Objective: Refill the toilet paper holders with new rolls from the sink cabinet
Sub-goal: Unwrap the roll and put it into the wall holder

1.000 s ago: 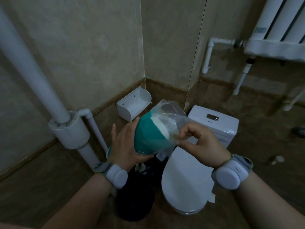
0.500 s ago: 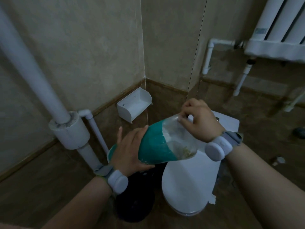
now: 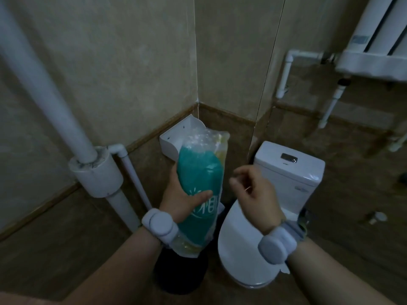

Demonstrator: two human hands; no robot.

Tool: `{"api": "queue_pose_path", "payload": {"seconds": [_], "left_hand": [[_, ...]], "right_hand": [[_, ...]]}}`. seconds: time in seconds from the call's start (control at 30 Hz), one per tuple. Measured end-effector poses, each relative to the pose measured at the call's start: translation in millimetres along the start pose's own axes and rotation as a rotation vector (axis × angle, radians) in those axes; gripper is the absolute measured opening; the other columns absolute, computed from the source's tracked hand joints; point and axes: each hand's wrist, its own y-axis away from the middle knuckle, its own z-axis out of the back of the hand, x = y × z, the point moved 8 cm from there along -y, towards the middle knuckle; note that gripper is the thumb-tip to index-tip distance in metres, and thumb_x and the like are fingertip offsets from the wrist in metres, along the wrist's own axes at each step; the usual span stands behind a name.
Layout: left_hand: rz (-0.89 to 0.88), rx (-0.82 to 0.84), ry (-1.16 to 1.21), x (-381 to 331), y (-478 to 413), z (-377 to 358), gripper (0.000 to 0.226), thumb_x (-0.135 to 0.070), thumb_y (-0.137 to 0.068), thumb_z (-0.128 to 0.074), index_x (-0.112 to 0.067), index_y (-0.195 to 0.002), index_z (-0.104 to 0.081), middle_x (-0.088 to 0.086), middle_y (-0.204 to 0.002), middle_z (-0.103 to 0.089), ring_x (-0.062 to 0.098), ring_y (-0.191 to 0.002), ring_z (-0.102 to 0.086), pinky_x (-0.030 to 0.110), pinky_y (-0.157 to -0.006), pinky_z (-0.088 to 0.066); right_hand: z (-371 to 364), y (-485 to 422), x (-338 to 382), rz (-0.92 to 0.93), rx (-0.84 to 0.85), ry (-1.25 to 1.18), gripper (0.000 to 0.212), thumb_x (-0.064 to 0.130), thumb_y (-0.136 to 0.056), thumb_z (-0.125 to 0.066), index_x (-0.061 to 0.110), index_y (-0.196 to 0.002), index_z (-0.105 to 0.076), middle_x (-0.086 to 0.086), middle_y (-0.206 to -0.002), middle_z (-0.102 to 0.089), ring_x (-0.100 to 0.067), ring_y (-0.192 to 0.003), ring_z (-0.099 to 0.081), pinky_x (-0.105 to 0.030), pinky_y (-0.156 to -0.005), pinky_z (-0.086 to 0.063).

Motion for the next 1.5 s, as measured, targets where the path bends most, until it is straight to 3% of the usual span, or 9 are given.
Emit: {"api": "queue_pose_path", "payload": {"seconds": [0.13,0.2,0.3,0.5,0.7,0.9,1.07,1.33,1.5], "left_hand": [[0.083,0.124,0.332,1,-7,-26,0.101,-0.060,-0.058,-0.077,-0.040,-0.139,-0.021,-0.007,-0.125,-0.055,0.008,-0.103,-0.061,0.019,-0.069,-0.054],[0.121,0.189,0.416,4,-7,-34,0.092,-0.069,-0.068,-0.060,-0.044,-0.143,-0.014,-0.012,-0.129,-0.052,0.009,-0.111,-0.058,0.025,-0.081,-0.054],[0.122,0.225,0.462,12,-11,-36,0.093,-0.064,-0.073,-0.063,-0.025,-0.147,-0.022,0.001,-0.144,-0.046,0.020,-0.127,-0.049,0.042,-0.106,-0.041],[0.232,0.137,0.684,28,-11,-47,0.096,-0.059,-0.053,-0.082,-0.027,-0.128,-0.033,0.007,-0.122,-0.060,0.021,-0.098,-0.069,0.035,-0.073,-0.058],[0.247,0.189,0.791,38,-12,-52,0.090,-0.050,-0.065,-0.081,-0.024,-0.138,-0.035,0.014,-0.132,-0.057,0.033,-0.112,-0.062,0.042,-0.081,-0.054],[0.269,0.167,0.815,38,-10,-47,0.100,-0.052,-0.057,-0.083,-0.019,-0.139,-0.037,0.015,-0.133,-0.056,0.034,-0.114,-0.059,0.041,-0.083,-0.054],[0.266,0.158,0.803,34,-6,-42,0.109,-0.055,-0.049,-0.085,-0.015,-0.139,-0.038,0.016,-0.130,-0.058,0.033,-0.112,-0.061,0.037,-0.078,-0.054],[0.216,0.159,0.818,28,-7,-36,0.101,-0.051,-0.058,-0.082,-0.012,-0.139,-0.037,0.019,-0.132,-0.056,0.037,-0.117,-0.057,0.048,-0.095,-0.047],[0.176,0.183,0.811,20,-8,-37,0.085,-0.046,-0.070,-0.076,-0.012,-0.138,-0.038,0.022,-0.134,-0.054,0.040,-0.118,-0.055,0.056,-0.100,-0.043]], "right_hand": [[-38,11,-21,-0.142,0.241,-0.076,0.065,0.055,-0.079,-0.059,0.034,-0.134,-0.031,0.008,-0.131,-0.052,-0.005,-0.113,-0.054,-0.029,-0.092,-0.049],[-29,6,-26,-0.178,0.211,-0.116,0.073,0.062,-0.073,-0.061,0.037,-0.133,-0.028,0.012,-0.129,-0.052,0.000,-0.110,-0.055,-0.022,-0.089,-0.049],[-15,-3,-32,-0.266,0.220,-0.240,0.071,0.065,-0.067,-0.062,0.045,-0.127,-0.030,0.023,-0.116,-0.055,0.013,-0.094,-0.059,-0.007,-0.072,-0.048],[-30,1,-40,-0.359,0.297,-0.485,0.074,0.049,-0.073,-0.064,0.030,-0.136,-0.032,0.010,-0.122,-0.058,-0.006,-0.105,-0.063,-0.026,-0.088,-0.052],[-31,1,-44,-0.409,0.271,-0.543,0.060,0.045,-0.080,-0.061,0.025,-0.133,-0.040,-0.002,-0.122,-0.062,-0.014,-0.102,-0.065,-0.025,-0.084,-0.054],[-14,-8,-44,-0.330,0.172,-0.254,0.063,0.025,-0.095,-0.047,0.035,-0.147,-0.012,0.003,-0.150,-0.035,-0.017,-0.131,-0.042,-0.039,-0.112,-0.034],[-1,-13,-38,-0.165,0.101,0.025,0.056,0.008,-0.088,-0.053,0.038,-0.132,-0.038,0.003,-0.132,-0.053,-0.028,-0.101,-0.063,-0.047,-0.093,-0.050],[4,-13,-15,-0.001,0.040,0.367,0.042,0.041,-0.093,-0.040,0.018,-0.124,-0.057,-0.011,-0.132,-0.051,-0.027,-0.119,-0.047,-0.031,-0.098,-0.034],[-18,-9,-13,-0.180,0.294,-0.053,0.053,0.044,-0.091,-0.049,0.032,-0.140,-0.033,-0.002,-0.129,-0.057,-0.015,-0.109,-0.057,-0.035,-0.097,-0.046]]}}
